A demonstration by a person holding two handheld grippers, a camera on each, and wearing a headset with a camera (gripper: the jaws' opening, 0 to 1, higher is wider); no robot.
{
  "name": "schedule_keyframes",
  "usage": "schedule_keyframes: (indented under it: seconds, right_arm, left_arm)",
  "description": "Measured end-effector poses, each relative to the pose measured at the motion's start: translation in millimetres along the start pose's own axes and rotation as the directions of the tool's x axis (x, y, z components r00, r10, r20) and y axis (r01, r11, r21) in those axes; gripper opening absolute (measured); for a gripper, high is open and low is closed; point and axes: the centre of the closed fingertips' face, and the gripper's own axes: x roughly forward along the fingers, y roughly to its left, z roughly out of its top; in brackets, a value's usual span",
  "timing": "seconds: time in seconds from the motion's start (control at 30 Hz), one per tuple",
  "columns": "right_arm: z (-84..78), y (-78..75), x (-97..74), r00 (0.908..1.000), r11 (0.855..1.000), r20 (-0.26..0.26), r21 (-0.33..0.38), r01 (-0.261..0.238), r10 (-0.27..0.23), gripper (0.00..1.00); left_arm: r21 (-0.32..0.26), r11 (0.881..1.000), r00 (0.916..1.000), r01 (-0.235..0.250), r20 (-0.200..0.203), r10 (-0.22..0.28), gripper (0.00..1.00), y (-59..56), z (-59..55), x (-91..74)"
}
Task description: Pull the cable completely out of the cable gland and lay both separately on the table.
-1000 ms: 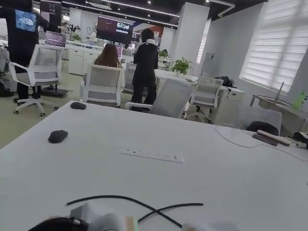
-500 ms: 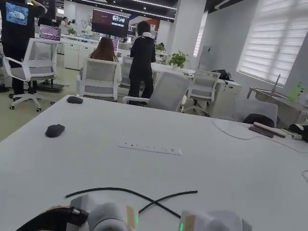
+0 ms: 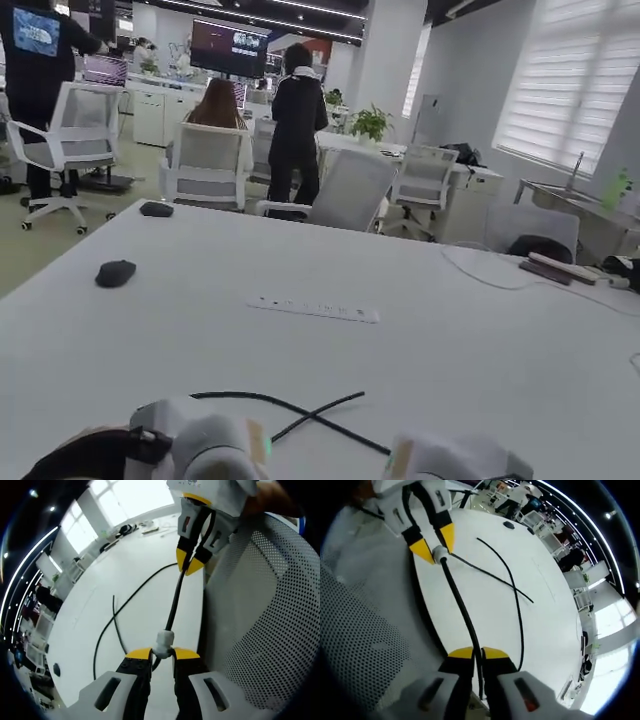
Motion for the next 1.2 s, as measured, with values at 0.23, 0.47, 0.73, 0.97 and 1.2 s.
schedule_keyframes:
  seconds: [0.23, 0.47, 0.73, 0.97, 1.2]
  right_arm:
    - [9.4, 15.2, 3.3, 0.9971, 0.998, 0.031, -0.003, -0.070, 0.070, 0.21]
    - [68.0, 40.4, -18.2, 0.9302, 0.978, 0.320, -0.159, -0.134, 0.179, 0.23]
    - [67.7, 49.3, -19.3, 0.9285, 0.971, 0.310, -0.184, -0.152, 0.204, 0.12]
    - [62.5, 45.7, -15.5, 0.9381, 0.976, 0.292, -0.165, -0.143, 0.186, 0.03]
    - [39.1, 32.5, -4.8, 0.9764, 0.988, 0.175, -0.116, -0.107, 0.126, 0.03]
  left_arm:
    - [-0.011, 1.000, 0.9999, 0.002, 0.013, -0.001, 0.16, -0.4, 3.4, -0.3]
    - [0.072, 0.997, 0.9982, 0.034, 0.047, -0.037, 0.17, -18.6, 22.8, 3.8]
    - [0.209, 0.978, 0.9987, 0.012, 0.046, -0.022, 0.17, -25.1, 32.3, 6.0]
    - [0.208, 0.978, 0.9995, -0.005, 0.031, -0.001, 0.17, -18.6, 27.7, 6.1]
    - [0.171, 0.985, 0.9999, -0.016, 0.008, 0.015, 0.17, -11.1, 18.9, 4.0]
